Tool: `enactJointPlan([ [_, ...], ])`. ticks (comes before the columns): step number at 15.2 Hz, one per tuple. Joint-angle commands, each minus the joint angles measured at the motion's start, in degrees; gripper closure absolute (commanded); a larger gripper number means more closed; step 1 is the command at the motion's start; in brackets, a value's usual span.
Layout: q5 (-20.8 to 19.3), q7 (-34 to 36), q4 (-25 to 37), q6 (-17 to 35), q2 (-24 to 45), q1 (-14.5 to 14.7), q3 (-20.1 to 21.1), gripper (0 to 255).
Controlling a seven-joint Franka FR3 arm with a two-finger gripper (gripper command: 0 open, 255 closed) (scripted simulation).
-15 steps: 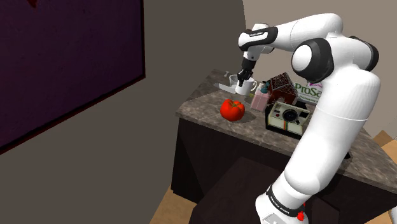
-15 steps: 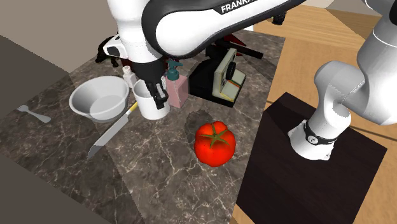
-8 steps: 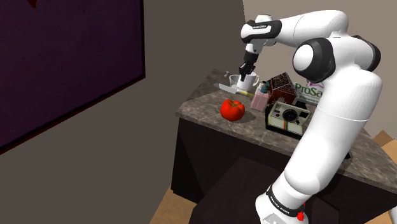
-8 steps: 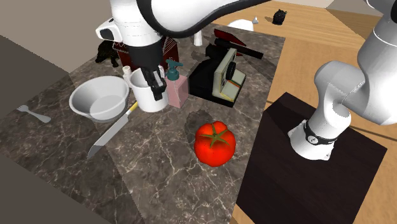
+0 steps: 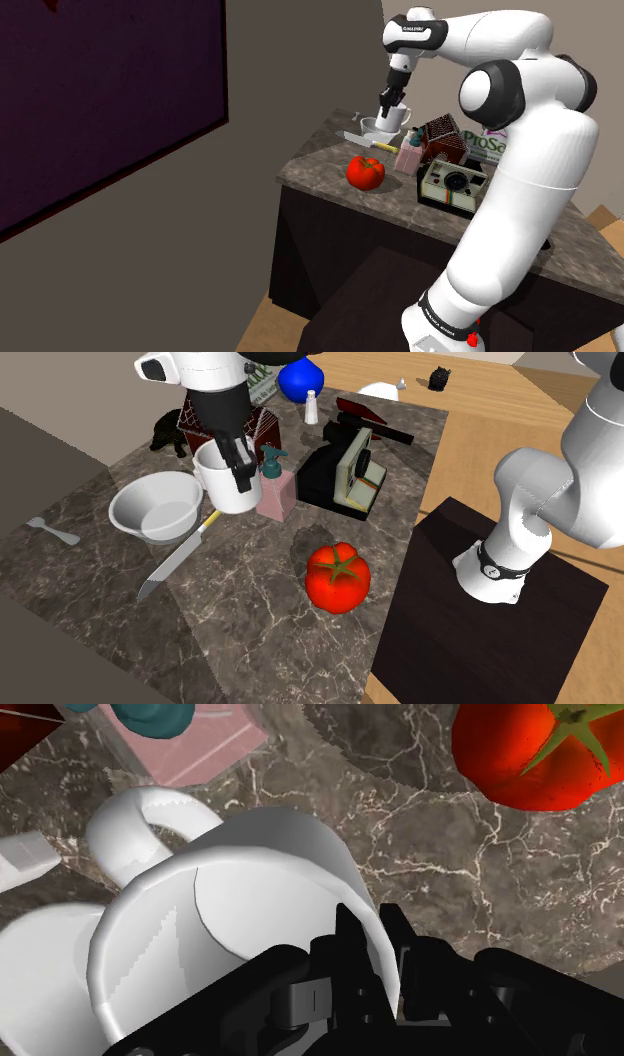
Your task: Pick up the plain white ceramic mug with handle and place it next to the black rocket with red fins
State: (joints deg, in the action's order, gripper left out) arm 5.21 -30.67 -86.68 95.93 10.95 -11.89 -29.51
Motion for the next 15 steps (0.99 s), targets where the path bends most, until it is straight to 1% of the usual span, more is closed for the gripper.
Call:
enactJointPlan([
  [1, 0.12, -0.11, 1.81, -1.59, 0.27, -0.19, -0.07, 255],
  [3, 0.25, -0.17, 3.42, -2.95, 0.54, -0.35, -0.11, 255],
  [6, -3.06, -0.61, -4.66, -0.87, -6.31, 0.22, -0.82, 255],
  [9, -6.34, -0.96, -11.51, 0.43, -12.75, 0.08, -1.3, 255],
  [15, -12.54, -2.03, -22.45, 1.15, -24.6, -1.9, -1.91, 255],
])
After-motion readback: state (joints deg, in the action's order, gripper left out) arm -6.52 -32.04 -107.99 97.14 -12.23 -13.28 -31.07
